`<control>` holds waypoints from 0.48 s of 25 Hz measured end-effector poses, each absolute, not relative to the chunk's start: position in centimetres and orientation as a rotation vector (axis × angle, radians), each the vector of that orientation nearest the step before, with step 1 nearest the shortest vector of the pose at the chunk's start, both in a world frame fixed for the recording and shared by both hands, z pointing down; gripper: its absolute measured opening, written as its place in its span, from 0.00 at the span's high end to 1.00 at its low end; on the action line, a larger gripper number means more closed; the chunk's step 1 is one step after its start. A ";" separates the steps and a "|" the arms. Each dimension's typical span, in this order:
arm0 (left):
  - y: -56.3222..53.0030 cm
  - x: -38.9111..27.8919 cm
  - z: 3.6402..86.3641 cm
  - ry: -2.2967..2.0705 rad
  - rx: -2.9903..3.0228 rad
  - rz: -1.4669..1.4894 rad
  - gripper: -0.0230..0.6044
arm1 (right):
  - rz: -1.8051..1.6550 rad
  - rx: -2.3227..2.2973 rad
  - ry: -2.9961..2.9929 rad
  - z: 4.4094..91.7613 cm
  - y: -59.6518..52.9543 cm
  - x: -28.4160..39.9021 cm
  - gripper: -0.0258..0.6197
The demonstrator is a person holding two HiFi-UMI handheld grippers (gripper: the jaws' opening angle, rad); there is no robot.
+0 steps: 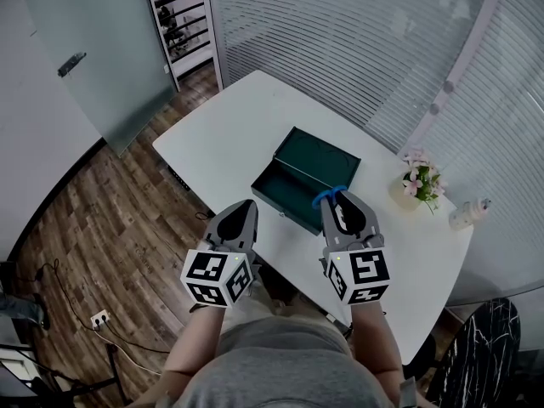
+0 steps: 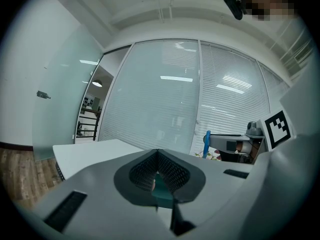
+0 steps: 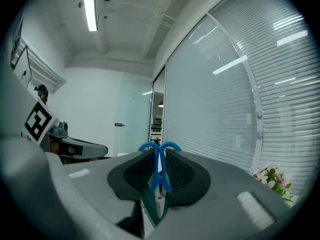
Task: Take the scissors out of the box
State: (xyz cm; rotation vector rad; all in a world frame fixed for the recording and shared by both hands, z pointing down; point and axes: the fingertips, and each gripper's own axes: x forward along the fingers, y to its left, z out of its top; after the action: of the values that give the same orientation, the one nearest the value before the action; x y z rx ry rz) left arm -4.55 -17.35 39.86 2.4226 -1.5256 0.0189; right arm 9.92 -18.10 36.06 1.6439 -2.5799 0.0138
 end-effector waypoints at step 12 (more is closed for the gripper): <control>-18.1 -4.6 39.7 -1.526 2.420 0.014 0.96 | 0.034 1.646 -2.576 36.7 -18.8 9.8 0.84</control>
State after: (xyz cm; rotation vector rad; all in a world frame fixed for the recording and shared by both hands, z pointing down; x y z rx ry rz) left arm -4.64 -18.12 39.67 2.4196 -1.5265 0.0145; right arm 9.83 -18.82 36.70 1.6462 -2.5757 0.0340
